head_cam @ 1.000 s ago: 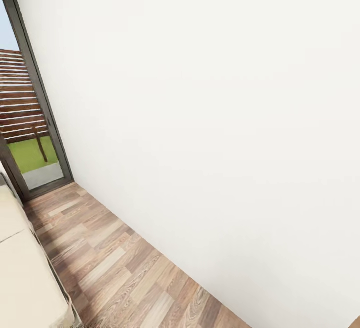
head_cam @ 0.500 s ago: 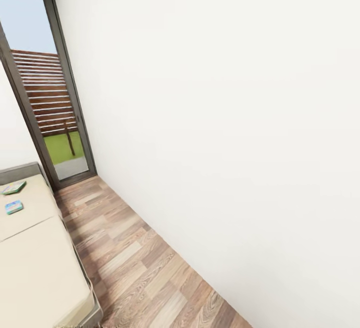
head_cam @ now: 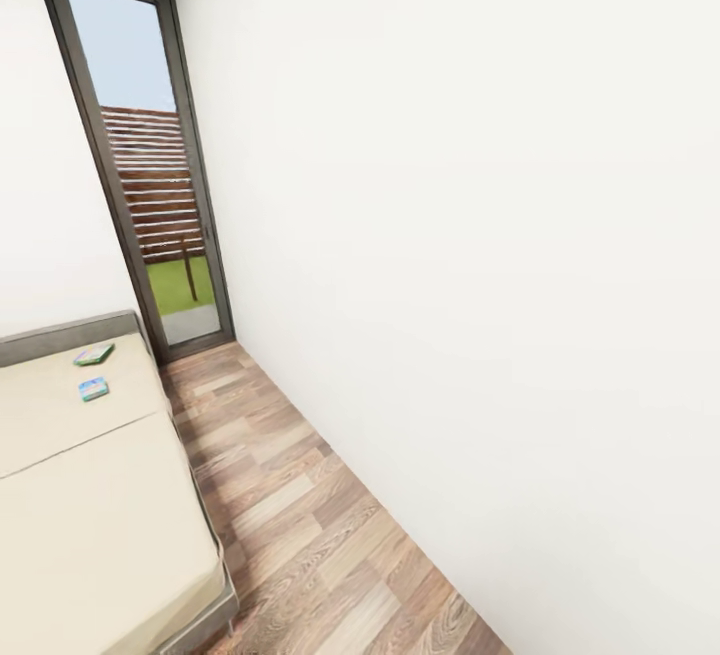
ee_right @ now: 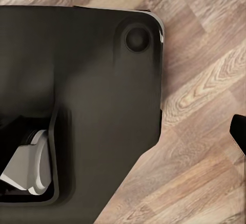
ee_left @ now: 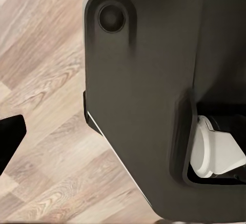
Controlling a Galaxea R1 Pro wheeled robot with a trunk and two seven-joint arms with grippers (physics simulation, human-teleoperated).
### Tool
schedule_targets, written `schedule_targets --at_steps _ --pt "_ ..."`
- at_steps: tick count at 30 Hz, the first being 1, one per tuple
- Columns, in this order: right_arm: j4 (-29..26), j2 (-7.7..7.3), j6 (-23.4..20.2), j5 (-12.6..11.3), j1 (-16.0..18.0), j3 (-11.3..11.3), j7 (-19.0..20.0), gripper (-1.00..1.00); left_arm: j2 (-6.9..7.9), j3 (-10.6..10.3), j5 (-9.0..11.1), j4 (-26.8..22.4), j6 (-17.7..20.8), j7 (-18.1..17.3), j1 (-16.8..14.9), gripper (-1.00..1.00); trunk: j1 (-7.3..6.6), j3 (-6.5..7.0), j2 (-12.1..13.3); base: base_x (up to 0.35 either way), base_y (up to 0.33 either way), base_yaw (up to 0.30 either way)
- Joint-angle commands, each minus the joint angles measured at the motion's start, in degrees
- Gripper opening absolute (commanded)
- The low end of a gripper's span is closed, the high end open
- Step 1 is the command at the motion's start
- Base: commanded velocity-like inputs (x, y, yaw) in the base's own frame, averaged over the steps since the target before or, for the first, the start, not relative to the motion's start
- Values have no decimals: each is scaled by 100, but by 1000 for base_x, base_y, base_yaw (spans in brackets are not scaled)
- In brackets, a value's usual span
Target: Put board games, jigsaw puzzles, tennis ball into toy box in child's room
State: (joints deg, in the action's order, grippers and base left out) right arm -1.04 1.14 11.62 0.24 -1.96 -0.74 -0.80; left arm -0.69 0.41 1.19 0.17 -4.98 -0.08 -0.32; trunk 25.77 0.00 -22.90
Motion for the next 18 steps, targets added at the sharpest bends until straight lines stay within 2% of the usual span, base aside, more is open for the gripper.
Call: schedule_targets --at_steps 1,18 --pt "-10 0 7 3 -6 -9 -8 100 -1 3 13 9 -21 -1 -3 100 2 0 -2 0 0 265" --pt "-10 0 7 3 -6 -5 -8 100 -1 3 13 9 -21 -1 -3 100 2 0 -2 0 0 255"
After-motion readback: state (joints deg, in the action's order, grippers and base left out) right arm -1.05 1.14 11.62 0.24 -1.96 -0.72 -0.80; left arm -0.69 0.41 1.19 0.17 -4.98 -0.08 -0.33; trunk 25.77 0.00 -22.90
